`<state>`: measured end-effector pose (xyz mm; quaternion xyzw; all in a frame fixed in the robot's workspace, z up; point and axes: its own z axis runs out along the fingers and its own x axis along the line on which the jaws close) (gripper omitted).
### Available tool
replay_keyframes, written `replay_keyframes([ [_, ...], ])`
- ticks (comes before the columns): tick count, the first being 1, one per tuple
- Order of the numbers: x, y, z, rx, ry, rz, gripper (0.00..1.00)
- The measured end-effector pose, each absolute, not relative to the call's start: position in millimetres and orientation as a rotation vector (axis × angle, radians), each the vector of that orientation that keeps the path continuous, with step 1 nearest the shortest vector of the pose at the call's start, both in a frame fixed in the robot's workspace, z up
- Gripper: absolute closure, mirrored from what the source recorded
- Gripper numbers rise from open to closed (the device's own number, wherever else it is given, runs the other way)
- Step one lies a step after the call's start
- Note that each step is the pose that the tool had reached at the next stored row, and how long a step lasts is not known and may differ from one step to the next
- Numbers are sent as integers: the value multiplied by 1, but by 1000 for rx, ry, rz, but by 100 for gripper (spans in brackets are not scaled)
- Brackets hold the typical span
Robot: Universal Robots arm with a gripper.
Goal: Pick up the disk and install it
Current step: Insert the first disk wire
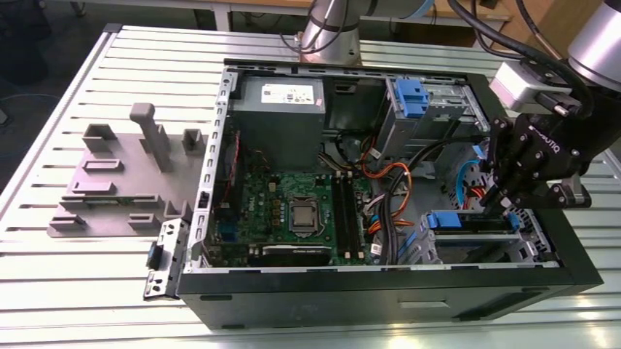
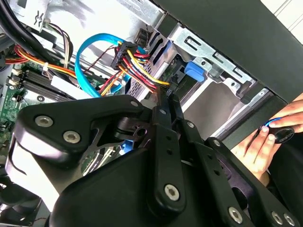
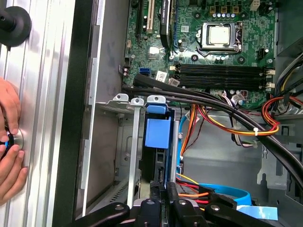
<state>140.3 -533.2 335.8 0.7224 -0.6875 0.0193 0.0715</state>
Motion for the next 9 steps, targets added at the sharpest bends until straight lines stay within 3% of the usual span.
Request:
replay_keyframes([
  [9, 140, -535, 335, 2172, -2067, 58, 84],
])
